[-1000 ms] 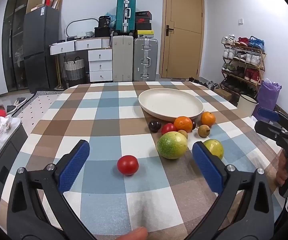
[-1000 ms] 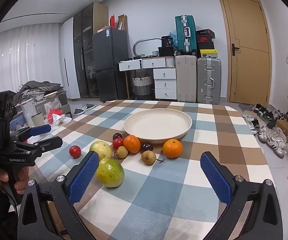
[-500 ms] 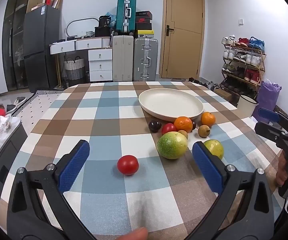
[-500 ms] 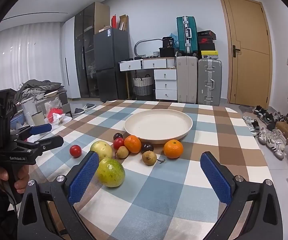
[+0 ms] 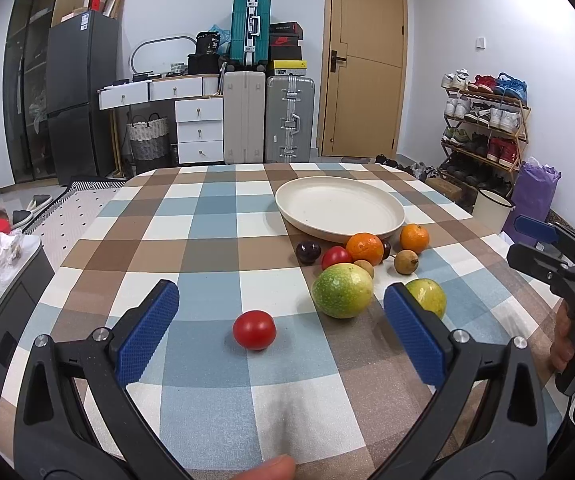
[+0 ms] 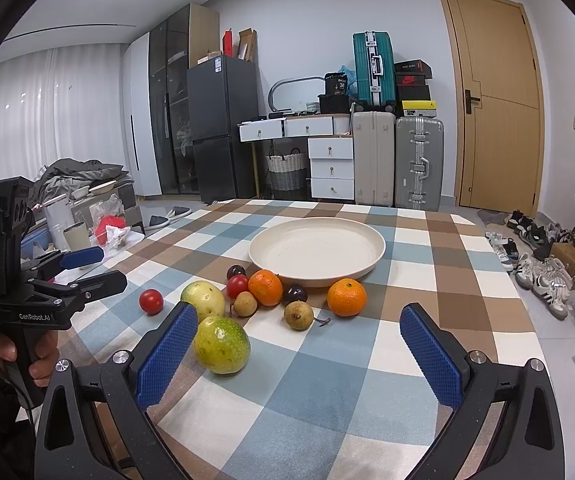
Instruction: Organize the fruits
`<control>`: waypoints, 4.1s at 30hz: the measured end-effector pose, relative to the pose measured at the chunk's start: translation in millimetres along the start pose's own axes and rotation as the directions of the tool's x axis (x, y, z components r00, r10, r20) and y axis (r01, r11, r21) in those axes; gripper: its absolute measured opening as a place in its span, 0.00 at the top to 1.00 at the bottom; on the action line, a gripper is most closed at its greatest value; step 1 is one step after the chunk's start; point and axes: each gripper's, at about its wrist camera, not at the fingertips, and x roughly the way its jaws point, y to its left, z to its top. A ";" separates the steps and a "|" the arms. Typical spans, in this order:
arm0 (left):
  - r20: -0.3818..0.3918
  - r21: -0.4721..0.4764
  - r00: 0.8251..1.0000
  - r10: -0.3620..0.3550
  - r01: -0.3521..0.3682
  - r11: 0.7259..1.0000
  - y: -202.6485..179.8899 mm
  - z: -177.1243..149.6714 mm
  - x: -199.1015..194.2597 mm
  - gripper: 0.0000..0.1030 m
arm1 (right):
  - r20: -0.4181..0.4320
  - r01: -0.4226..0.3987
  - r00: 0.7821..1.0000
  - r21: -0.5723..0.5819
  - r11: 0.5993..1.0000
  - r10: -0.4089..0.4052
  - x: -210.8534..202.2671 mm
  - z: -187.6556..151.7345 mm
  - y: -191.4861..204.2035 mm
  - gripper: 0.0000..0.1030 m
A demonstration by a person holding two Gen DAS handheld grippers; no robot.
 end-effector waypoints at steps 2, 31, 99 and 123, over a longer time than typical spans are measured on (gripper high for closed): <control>0.001 0.000 1.000 0.000 0.000 1.000 0.2 0.0 -0.3 0.01 | -0.001 0.001 1.000 0.000 1.000 -0.001 -0.1 0.0 -0.1 0.00; 0.001 -0.002 1.000 -0.002 0.002 1.000 -0.2 -0.6 -1.3 0.01 | 0.000 0.001 1.000 -0.003 1.000 -0.001 -0.3 0.1 0.4 0.00; -0.225 -0.025 0.973 0.045 -0.052 0.998 26.8 -5.8 39.7 0.01 | -0.302 -0.065 0.949 0.094 0.993 0.091 55.2 1.6 18.4 0.00; -0.394 -0.062 0.917 -0.062 0.040 0.997 28.5 -11.5 93.6 0.71 | -0.423 -0.117 0.895 0.089 0.989 0.144 98.1 -8.7 47.2 0.29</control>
